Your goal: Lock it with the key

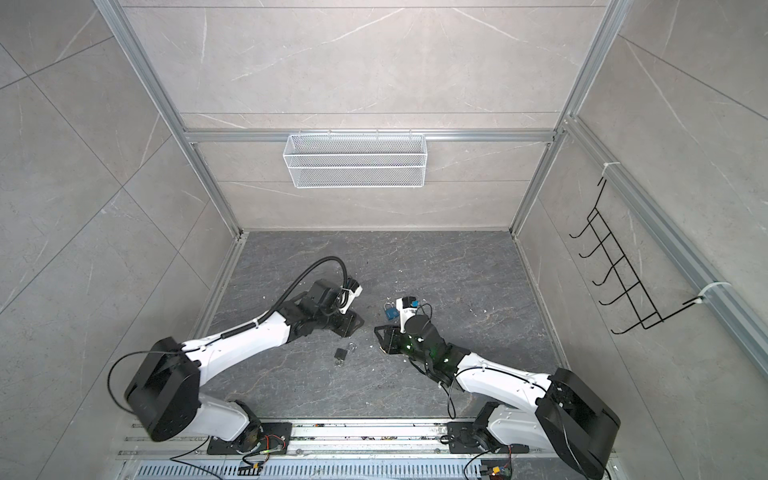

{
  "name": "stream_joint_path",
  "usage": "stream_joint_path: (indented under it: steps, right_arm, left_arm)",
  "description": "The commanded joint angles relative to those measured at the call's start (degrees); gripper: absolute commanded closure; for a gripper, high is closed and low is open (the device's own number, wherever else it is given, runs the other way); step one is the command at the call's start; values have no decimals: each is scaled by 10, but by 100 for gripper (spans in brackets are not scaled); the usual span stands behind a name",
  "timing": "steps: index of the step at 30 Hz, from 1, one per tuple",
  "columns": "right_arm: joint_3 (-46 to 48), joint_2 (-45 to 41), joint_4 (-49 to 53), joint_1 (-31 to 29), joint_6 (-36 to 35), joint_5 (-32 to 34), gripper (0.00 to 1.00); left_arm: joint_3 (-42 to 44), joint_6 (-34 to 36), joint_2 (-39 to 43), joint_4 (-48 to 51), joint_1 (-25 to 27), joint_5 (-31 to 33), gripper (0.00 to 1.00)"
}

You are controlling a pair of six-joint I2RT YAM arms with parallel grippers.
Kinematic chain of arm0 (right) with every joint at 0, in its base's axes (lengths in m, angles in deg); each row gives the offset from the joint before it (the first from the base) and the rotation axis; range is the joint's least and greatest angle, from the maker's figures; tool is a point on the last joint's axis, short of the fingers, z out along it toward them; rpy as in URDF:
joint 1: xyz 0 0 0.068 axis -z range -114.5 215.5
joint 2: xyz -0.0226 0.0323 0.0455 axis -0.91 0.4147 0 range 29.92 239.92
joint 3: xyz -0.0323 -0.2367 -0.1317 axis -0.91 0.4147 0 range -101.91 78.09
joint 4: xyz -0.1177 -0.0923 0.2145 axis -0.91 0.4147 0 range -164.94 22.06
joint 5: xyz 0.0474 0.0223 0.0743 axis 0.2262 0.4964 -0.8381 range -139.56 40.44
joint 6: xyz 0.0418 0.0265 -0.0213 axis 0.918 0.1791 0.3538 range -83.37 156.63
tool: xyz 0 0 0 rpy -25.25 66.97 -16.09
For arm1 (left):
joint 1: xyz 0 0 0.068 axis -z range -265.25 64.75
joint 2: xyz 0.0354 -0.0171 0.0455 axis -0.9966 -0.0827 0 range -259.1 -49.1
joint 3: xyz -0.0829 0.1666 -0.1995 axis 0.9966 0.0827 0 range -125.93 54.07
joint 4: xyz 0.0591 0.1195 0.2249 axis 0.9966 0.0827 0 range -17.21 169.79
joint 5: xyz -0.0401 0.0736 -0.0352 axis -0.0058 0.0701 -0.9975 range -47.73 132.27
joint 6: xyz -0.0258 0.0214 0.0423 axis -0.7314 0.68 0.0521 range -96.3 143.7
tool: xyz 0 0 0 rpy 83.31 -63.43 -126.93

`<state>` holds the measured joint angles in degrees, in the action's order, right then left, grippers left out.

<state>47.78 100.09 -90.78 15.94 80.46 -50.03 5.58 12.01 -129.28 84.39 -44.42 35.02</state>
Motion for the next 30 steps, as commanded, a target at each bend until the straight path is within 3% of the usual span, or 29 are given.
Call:
stream_joint_path:
  steps: [1,6,9,20,25,30]
  right_arm:
    - [-65,32,111,-55,-49,78,58]
    - [-157,118,193,-136,-44,159,52]
    - [-208,181,236,-164,-30,174,49]
    - [-314,320,281,-179,17,204,40]
    - [-355,361,293,-179,48,228,38]
    - [-418,408,352,-179,68,230,38]
  left_arm:
    - [59,-70,76,-81,-1,62,50]
    - [168,-132,219,-107,-1,137,48]
    - [236,-173,306,-140,-1,182,48]
    - [320,-194,543,-61,-2,235,47]
    - [335,-204,595,-38,-2,227,47]
    - [336,-213,587,-40,-2,222,47]
